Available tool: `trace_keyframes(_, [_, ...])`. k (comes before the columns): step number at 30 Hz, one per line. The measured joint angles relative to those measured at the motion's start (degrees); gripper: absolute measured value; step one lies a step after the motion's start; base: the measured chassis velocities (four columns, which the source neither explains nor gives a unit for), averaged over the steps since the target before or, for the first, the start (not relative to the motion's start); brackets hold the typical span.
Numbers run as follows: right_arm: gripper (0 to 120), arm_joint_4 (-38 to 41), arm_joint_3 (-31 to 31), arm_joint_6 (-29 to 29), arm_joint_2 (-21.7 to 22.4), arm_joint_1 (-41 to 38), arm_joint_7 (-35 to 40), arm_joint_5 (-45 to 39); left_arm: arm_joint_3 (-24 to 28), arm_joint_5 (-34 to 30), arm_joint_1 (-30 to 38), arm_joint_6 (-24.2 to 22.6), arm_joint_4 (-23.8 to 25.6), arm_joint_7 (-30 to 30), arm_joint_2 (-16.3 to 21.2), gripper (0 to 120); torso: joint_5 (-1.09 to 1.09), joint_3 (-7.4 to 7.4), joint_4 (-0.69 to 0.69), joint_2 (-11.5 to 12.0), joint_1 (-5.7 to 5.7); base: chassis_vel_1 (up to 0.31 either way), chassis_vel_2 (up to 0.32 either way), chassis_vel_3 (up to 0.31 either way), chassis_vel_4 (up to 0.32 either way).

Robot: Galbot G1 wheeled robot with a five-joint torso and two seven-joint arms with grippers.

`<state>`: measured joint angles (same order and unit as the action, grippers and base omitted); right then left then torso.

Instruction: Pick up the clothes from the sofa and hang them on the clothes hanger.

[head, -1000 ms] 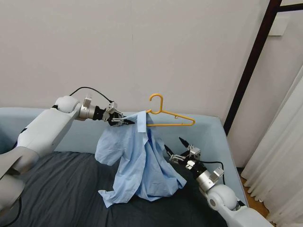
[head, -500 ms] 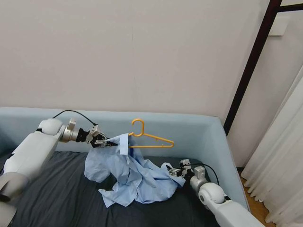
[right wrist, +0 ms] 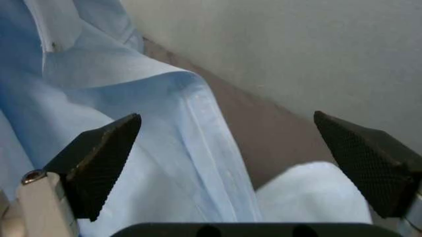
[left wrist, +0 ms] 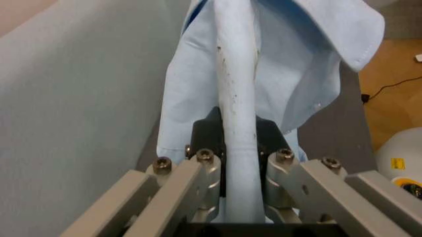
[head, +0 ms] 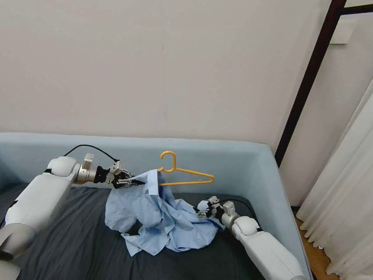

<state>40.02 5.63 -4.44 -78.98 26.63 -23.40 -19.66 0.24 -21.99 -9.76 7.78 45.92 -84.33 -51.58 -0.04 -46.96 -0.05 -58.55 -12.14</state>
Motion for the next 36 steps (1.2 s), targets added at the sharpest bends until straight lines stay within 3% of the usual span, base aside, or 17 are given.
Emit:
trace_keyframes(6, [88, -3.8, -0.4, 2.2, -3.1, -1.4, 3.0, 7.5, 0.0, -0.9, -0.1, -0.2, 1.0, 0.2, 1.1, 6, 0.01, 0.0, 0.0, 0.0, 0.0, 0.0, 0.0, 0.0, 0.0])
trace_keyframes(15, [52, -7.1, -2.3, 5.3, -4.9, -1.9, 4.3, 12.8, 0.0, -1.6, -0.5, -0.4, 1.9, 0.2, 2.3, 6, 0.0, 0.0, -0.02, 0.0, 0.0, 0.0, 0.0, 0.0, 0.0])
trace_keyframes(24, [25, -6.9, -3.0, 6.6, -4.9, -1.1, 3.2, 14.8, 0.0, -1.9, -0.7, -0.4, 2.2, 0.5, 2.7, 6, 0.01, 0.01, -0.01, 0.0, 0.0, 0.0, 0.0, 0.0, 0.0])
trace_keyframes(29, [1, -5.9, -3.6, 6.0, -4.3, -0.3, 2.8, 14.2, 0.0, -2.1, -0.7, -0.4, 2.2, 0.6, 2.9, 6, 0.01, 0.0, -0.01, 0.0, 0.0, 0.0, 0.0, 0.0, 0.0])
trace_keyframes(36, [0, -0.3, -4.1, 5.8, -1.7, 1.2, 4.3, 5.3, 0.0, -2.3, -0.7, -0.1, 1.8, 0.7, 2.7, 6, 0.02, 0.0, 0.0, 0.0, 0.0, 0.0, 0.0, 0.0, 0.0])
